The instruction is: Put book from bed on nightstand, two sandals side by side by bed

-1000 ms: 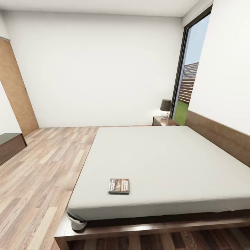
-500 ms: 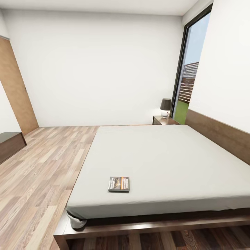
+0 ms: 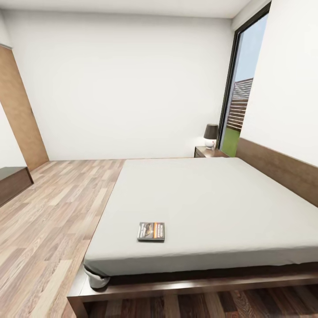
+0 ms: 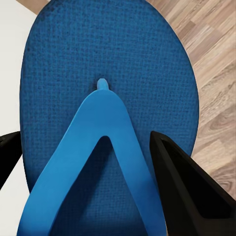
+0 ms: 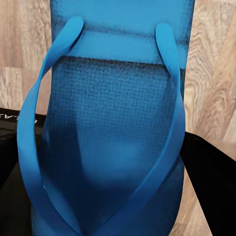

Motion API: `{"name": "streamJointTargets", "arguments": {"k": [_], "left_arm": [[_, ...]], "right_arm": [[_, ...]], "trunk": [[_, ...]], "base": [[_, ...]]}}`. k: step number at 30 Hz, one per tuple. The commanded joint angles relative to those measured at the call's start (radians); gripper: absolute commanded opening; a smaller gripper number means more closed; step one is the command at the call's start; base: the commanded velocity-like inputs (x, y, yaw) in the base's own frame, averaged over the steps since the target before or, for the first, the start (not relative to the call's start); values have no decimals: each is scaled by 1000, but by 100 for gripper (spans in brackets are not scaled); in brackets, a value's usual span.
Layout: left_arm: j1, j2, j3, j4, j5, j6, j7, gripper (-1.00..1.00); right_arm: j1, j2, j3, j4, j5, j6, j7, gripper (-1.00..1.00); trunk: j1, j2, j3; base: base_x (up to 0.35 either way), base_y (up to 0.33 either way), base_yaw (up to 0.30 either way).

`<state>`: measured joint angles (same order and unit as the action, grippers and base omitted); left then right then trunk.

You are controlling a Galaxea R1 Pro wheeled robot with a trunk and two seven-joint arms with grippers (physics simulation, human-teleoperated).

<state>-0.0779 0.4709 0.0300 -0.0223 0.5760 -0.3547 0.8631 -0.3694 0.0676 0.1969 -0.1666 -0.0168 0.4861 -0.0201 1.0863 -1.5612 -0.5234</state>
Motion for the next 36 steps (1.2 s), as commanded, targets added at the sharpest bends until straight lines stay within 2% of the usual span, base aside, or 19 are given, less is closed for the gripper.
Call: {"name": "streamJointTargets", "arguments": {"k": [1,13,20,28,36], "left_arm": [[0,0,2,-1,-1,-3,1,-100],[0,0,1,-1,-1,-3,1,-100],[0,0,1,-1,-1,-3,0,-100],[0,0,1,-1,-1,-3,1,-100],[0,0,1,-1,-1,-3,1,-100]], "right_arm": [[-1,0,6,-2,-3,6,-3,-100],[-2,3,5,-3,-3,6,-2,-100],[-3,6,5,-48,-4,8,-2,-100],[-14,9,4,-56,-6,44,-3,-100],[-16,9,4,-59,-6,48,3,-100]], "trunk": [[4,-8,-4],[50,-92,-42],[77,-141,-64],[107,-197,-89],[138,-253,-114]], "base": [[0,0,0],[0,0,0],[0,0,0],[0,0,0],[0,0,0]]}}
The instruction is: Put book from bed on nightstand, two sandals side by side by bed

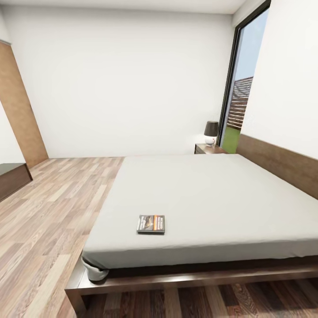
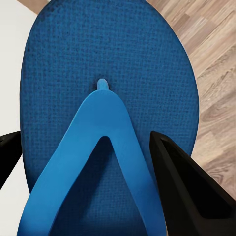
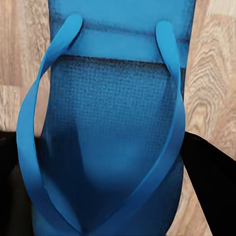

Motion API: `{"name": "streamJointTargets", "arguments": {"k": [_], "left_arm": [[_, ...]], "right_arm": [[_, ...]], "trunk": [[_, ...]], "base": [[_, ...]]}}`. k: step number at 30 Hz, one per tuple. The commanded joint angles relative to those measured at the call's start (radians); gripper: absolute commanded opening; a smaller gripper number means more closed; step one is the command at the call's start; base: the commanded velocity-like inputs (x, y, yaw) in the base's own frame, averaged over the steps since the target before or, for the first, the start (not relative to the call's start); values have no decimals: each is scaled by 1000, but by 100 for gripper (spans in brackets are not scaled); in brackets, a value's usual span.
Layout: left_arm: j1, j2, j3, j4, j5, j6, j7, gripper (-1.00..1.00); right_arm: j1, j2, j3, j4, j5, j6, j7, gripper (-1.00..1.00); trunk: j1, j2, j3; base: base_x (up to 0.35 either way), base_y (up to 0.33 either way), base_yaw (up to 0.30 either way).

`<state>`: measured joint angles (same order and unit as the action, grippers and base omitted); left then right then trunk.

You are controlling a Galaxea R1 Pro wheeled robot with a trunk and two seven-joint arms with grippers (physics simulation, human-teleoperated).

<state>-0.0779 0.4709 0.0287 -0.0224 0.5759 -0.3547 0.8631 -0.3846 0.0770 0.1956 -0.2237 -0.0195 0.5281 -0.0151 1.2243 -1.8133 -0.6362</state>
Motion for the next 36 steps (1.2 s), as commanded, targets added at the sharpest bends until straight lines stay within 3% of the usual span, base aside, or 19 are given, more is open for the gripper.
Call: {"name": "streamJointTargets", "arguments": {"k": [1,23,36], "left_arm": [[0,0,2,-1,-1,-3,1,-100],[0,0,2,-1,-1,-3,1,-100],[0,0,1,-1,-1,-1,1,-100]], "right_arm": [[0,0,5,-2,-3,4,0,-100],[-2,0,5,-42,-8,4,10,-100],[-34,-1,7,-45,-1,9,12,-100]], "trunk": [[4,-8,-4],[88,-162,-74],[138,-253,-114]], "base": [[0,0,0],[0,0,0],[0,0,0]]}}
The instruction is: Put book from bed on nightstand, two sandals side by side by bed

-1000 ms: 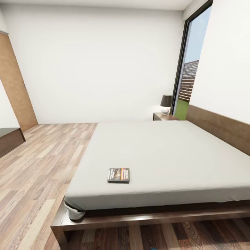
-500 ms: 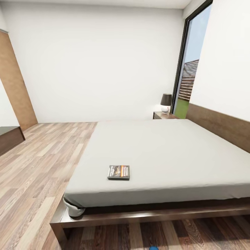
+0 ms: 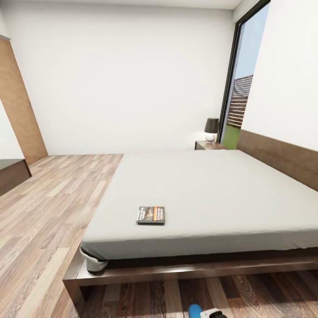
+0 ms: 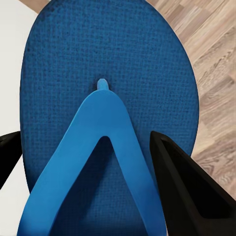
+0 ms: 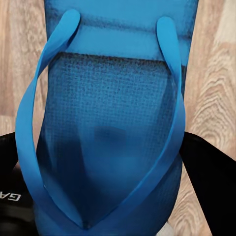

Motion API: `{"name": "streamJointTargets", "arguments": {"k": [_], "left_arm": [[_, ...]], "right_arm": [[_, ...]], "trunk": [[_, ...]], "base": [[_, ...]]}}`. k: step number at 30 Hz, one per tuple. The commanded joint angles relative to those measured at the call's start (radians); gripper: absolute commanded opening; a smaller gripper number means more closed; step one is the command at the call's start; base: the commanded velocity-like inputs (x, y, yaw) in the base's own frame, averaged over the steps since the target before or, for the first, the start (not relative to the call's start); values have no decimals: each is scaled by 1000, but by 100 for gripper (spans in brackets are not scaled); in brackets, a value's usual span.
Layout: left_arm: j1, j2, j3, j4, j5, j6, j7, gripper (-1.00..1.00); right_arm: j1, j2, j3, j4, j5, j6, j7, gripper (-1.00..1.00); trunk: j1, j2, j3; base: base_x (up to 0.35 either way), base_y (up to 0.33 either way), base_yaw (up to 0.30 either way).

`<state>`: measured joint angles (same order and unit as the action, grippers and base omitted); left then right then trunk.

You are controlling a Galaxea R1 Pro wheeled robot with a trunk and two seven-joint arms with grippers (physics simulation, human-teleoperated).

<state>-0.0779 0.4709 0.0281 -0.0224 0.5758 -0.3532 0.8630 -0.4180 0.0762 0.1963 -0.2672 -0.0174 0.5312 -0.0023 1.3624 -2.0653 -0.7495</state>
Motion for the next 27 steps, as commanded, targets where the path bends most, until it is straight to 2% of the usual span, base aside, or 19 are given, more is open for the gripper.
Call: {"name": "streamJointTargets", "arguments": {"k": [1,10,19,27], "left_arm": [[0,0,2,-1,-1,-3,1,-100],[0,0,0,-1,-1,-3,1,-100],[0,2,1,0,-1,-1,2,-100],[0,44,0,1,-1,-1,72,-100]], "right_arm": [[-1,-1,6,-2,-2,5,-1,-100],[-2,-11,6,-3,1,-1,-1,-100],[-44,-16,8,-3,5,7,-1,-100],[-49,-27,9,-1,5,7,-1,-100]], "trunk": [[4,-8,-4],[38,-71,-32],[73,-134,-61],[103,-190,-86]], "base": [[0,0,0],[0,0,0],[0,0,0],[0,0,0]]}}
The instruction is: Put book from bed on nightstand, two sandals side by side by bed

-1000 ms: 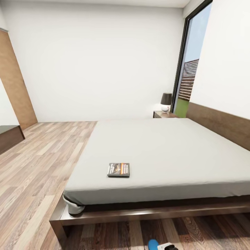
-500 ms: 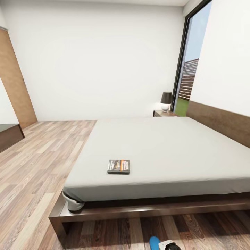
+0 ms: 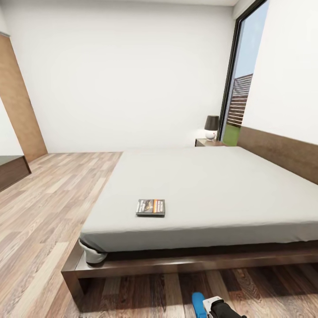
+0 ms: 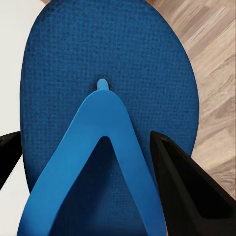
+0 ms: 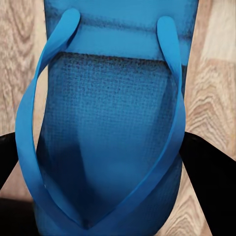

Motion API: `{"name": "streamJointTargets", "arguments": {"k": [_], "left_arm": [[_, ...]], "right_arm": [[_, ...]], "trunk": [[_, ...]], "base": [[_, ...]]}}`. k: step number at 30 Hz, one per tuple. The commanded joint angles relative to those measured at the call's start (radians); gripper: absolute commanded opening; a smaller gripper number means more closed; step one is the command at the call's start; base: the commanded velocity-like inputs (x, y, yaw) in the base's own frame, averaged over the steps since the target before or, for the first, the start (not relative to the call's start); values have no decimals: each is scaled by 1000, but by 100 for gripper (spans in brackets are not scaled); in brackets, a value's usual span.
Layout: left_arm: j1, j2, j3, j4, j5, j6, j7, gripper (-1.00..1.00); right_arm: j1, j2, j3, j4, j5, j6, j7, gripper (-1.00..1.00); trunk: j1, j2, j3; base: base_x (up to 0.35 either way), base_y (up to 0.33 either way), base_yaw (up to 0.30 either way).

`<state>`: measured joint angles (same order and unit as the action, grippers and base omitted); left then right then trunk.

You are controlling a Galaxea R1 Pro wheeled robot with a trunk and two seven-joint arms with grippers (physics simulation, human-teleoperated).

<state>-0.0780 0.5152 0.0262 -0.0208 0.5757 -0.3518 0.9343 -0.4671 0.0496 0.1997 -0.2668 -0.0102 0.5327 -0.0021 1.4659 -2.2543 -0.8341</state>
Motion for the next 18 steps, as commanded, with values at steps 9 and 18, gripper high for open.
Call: {"name": "streamJointTargets", "arguments": {"k": [9,18], "left_arm": [[0,62,1,-1,0,0,41,-100],[0,71,0,1,0,3,79,-100]], "right_arm": [[-12,3,3,-3,47,8,-1,-100],[-29,3,4,-2,59,9,-2,-100]], "trunk": [[34,-64,-29],[69,-127,-57]], "base": [[0,0,0],[0,0,0]]}}
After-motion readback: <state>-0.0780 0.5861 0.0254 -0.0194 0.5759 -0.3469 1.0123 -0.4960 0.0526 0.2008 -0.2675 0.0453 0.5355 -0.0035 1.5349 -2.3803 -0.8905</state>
